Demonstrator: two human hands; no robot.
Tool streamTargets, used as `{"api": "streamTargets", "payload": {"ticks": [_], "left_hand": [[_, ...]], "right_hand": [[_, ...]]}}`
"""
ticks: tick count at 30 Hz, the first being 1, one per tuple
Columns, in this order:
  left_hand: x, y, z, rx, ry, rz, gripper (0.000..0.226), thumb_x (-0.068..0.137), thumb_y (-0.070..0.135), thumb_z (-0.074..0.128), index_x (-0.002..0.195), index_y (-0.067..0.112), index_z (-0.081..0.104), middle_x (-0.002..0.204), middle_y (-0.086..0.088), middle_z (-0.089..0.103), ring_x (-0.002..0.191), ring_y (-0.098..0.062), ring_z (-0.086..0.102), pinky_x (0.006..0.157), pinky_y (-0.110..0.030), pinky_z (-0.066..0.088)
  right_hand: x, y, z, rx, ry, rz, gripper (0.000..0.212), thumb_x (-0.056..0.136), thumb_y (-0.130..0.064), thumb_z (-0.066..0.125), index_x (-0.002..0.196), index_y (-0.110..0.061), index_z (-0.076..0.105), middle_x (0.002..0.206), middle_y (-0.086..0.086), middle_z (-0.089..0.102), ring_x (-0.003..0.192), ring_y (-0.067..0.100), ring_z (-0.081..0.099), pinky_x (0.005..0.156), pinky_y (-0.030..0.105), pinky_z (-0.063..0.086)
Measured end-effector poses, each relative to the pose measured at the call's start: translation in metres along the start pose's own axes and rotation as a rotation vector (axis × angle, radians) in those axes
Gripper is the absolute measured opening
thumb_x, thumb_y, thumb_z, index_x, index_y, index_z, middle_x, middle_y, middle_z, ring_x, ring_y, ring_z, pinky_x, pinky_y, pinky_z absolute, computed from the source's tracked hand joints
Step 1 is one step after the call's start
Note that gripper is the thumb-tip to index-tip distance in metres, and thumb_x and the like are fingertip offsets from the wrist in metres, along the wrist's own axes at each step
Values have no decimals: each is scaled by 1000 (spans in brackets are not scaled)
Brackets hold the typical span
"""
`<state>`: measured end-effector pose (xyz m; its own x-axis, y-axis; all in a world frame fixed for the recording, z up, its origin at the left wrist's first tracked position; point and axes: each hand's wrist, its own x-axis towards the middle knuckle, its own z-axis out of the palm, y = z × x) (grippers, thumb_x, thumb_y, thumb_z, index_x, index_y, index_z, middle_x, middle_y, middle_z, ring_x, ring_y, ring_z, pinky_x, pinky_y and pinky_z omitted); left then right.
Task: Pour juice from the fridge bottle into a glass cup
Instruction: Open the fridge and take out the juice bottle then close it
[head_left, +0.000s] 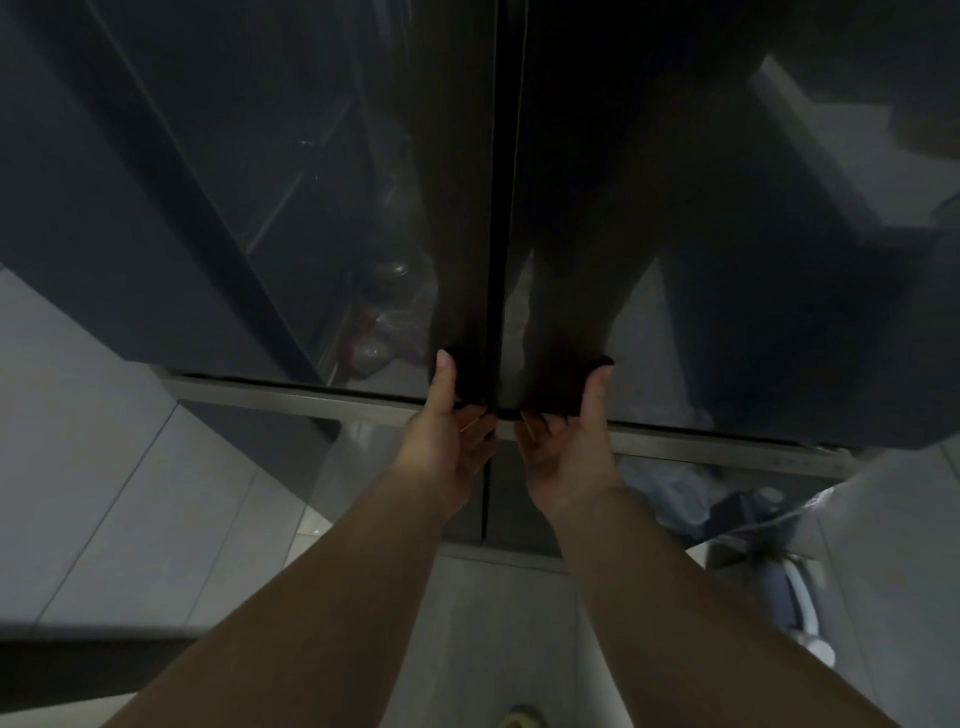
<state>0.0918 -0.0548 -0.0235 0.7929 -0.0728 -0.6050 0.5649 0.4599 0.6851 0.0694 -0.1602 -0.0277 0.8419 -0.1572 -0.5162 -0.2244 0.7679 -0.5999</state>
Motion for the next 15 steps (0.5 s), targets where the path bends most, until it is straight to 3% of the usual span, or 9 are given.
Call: {"api": "streamTargets", "payload": {"ticks": [4, 8, 10, 12, 13, 15], "left_hand": [[-9, -1, 0, 46, -35, -37, 68, 85, 64, 52, 128, 12, 57, 118, -12, 67, 109, -24, 61, 86, -36, 47], [-24, 1, 5, 53, -187, -84, 57, 86, 64, 50, 107, 14, 67, 96, -8, 75, 89, -23, 72, 84, -36, 55], [-32, 0, 5, 115, -204, -100, 65, 77, 70, 56, 111, 15, 67, 97, -6, 75, 92, -25, 71, 89, -41, 54], [-44, -4, 4, 240, -242, -132, 88, 59, 79, 60, 126, 21, 60, 115, -5, 70, 103, -24, 65, 89, -40, 51], [-50, -6, 3, 281, -256, -152, 97, 55, 82, 58, 133, 24, 55, 125, -4, 64, 108, -23, 60, 88, -38, 48], [-60, -12, -2, 346, -273, -160, 96, 61, 85, 52, 137, 26, 51, 135, -3, 55, 114, -22, 52, 92, -38, 41]], "right_hand": [[-9, -1, 0, -29, 14, 5, 51, 78, -70, 49, 98, -26, 66, 102, -2, 72, 112, 16, 58, 107, 33, 38], [-28, 11, -5, -15, 36, -42, 62, 77, -75, 46, 108, -24, 66, 107, 1, 74, 104, 15, 68, 97, 32, 46], [-37, 19, -11, 4, 59, -68, 71, 70, -78, 50, 116, -25, 64, 115, 2, 72, 110, 16, 65, 103, 34, 43], [-51, 25, -12, -20, 108, -104, 91, 61, -85, 58, 127, -23, 58, 126, 4, 66, 116, 19, 61, 107, 38, 40], [-58, 28, -13, -44, 199, -126, 100, 57, -86, 64, 133, -21, 53, 132, 5, 61, 119, 21, 58, 109, 41, 39], [-80, 32, -11, -200, 621, -311, 96, 69, -71, 69, 140, -12, 44, 137, 9, 51, 124, 27, 50, 110, 39, 35]]}}
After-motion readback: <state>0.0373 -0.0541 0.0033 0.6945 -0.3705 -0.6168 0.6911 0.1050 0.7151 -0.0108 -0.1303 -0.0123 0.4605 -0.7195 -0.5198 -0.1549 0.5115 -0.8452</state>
